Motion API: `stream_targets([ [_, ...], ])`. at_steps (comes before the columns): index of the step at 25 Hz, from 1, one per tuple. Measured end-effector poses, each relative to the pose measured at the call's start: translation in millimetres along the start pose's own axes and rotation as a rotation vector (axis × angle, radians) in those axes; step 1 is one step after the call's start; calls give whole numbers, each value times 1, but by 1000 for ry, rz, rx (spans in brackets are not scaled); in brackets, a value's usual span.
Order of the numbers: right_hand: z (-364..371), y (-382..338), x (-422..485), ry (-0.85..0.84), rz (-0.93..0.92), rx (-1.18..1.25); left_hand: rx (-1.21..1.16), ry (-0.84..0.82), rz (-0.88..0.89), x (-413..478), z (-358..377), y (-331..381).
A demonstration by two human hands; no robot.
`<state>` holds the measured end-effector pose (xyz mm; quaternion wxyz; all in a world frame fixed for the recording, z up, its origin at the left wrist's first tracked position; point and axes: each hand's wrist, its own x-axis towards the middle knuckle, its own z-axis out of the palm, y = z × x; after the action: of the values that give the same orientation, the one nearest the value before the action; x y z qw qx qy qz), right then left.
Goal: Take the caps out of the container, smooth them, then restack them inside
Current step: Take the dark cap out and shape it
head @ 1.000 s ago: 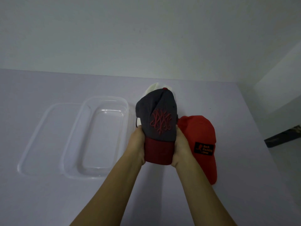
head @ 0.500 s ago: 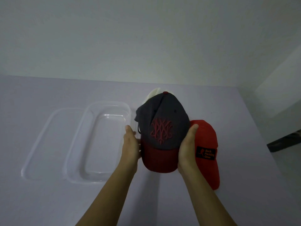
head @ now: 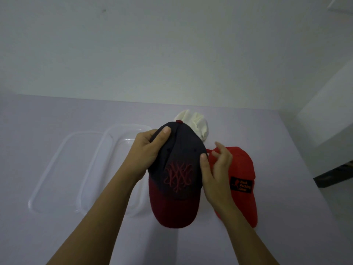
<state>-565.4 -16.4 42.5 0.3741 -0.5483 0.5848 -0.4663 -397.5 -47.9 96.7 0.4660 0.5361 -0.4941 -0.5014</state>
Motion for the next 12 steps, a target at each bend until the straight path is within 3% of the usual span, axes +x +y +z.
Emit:
stream_targets([
  [3,-10,-8,12,-281,124,206,-7,-83,-6,-1,5,-7],
  [5,-16,-3,22,-366,267,366,12,-112,-63,2,10,-22],
  [9,-9,49,23,-343,473,287,403,-1,-105,12,19,-87],
  [12,6,98,12,-299,614,194,589,-23,-147,12,31,-137],
])
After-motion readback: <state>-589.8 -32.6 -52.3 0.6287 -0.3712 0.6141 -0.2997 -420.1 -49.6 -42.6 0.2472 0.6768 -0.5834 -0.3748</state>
